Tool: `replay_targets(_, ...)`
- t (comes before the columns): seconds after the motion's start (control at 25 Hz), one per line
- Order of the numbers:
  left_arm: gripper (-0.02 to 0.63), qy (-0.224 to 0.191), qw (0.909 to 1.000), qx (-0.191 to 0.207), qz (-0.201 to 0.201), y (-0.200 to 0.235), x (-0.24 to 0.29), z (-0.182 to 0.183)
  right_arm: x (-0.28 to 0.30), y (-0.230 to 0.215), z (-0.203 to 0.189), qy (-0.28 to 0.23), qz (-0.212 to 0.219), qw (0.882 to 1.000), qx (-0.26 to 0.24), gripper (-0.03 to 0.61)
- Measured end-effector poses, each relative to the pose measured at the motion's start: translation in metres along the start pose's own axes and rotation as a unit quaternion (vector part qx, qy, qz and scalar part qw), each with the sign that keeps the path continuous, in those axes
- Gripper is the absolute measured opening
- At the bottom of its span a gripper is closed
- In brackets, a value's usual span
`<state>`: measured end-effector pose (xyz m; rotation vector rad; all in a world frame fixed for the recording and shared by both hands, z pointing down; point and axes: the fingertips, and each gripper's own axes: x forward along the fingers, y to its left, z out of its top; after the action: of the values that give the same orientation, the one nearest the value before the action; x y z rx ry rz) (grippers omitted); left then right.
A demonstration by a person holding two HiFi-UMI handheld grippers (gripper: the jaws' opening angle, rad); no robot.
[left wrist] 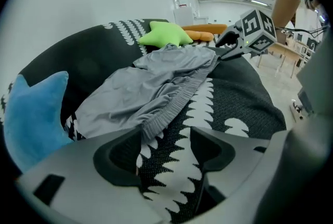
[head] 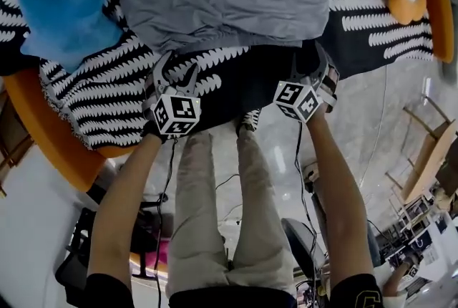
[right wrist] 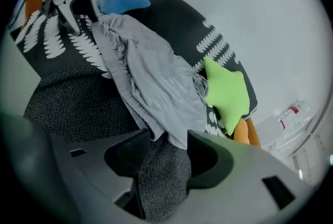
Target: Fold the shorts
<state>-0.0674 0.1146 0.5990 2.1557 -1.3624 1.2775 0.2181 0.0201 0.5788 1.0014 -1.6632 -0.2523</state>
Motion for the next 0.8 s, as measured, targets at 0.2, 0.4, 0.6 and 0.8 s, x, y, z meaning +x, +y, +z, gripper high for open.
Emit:
replay_targets(0.2, 0.334, -0.005, 0.9996, 0.026, 0.006, 0.013, 0.002, 0.01, 0.003, 0.005, 0.034, -0.039, -0.002, 0.994, -0.107, 0.232)
replay_targets(0.4, 0.288, -0.018, 0.9988, 0.003, 0.046, 0.035, -0.002, 0.016, 0.012, 0.014, 0.033, -0.033, 0.021, 0.991, -0.13, 0.194)
replay_targets(0.6, 0.272, -0.004, 0.9983, 0.014, 0.057, 0.047, 0.0, 0.013, 0.016, -0.005, 0.02, 0.015, 0.011, 1.0, 0.013, 0.186)
replay_targets(0.8, 0.268, -0.02, 0.9953, 0.017, 0.093, 0.061, 0.001, 0.028, 0.017, -0.014, 0.024, 0.016, 0.008, 0.999, 0.046, 0.181)
